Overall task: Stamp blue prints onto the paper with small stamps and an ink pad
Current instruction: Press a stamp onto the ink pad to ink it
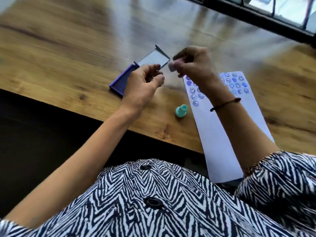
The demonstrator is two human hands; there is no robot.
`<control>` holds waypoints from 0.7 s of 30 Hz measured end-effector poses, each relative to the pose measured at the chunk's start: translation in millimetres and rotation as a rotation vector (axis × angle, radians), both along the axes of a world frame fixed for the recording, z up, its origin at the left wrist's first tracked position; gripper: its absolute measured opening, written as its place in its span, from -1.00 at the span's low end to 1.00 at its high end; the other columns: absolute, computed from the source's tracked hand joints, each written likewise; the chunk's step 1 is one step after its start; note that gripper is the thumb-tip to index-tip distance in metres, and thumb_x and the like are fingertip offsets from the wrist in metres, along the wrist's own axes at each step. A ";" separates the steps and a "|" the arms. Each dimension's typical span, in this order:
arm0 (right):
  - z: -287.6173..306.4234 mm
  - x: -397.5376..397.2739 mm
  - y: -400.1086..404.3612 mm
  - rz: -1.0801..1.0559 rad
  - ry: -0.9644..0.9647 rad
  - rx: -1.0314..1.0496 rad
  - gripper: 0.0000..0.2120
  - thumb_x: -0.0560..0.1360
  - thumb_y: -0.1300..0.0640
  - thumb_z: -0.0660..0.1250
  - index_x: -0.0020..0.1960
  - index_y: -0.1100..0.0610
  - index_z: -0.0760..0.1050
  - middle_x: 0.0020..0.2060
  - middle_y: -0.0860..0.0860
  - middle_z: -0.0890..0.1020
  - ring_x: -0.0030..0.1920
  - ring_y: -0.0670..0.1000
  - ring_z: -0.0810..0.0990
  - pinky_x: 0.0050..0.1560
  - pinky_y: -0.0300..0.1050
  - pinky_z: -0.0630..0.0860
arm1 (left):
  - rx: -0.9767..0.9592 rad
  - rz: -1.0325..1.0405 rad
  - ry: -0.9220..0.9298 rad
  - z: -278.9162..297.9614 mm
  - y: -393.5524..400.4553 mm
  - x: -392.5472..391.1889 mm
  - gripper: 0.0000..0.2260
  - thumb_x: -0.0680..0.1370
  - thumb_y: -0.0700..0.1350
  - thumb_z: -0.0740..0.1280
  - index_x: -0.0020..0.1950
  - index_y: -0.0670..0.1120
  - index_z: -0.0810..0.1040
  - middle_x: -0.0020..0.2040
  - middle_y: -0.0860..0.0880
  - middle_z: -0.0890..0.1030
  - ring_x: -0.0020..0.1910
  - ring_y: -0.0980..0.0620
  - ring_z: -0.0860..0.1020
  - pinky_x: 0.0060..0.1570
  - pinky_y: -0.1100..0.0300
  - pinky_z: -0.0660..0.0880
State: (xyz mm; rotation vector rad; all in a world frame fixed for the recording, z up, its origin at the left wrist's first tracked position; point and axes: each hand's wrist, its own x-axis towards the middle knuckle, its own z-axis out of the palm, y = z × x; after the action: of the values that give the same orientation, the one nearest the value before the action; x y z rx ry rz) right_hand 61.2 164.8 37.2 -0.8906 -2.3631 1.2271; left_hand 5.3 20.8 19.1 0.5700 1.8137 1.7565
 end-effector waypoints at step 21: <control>-9.9 -40.8 -91.1 0.429 -0.040 0.440 -0.86 0.38 0.31 0.25 -0.18 0.25 0.59 -0.23 0.18 0.64 -0.19 0.13 0.53 -0.15 -0.08 0.40 | 0.179 0.459 -0.062 -30.7 -64.7 -33.9 -0.93 0.51 -0.24 0.25 -0.04 -0.19 0.48 -0.26 -0.03 0.54 -0.25 0.05 0.50 -0.13 0.24 0.47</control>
State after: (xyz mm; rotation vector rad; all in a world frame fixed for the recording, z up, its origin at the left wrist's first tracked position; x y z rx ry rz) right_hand 20.3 73.7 27.3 -0.2786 -2.7881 0.7600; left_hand -28.6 -43.9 -11.6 0.1642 1.8583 2.2260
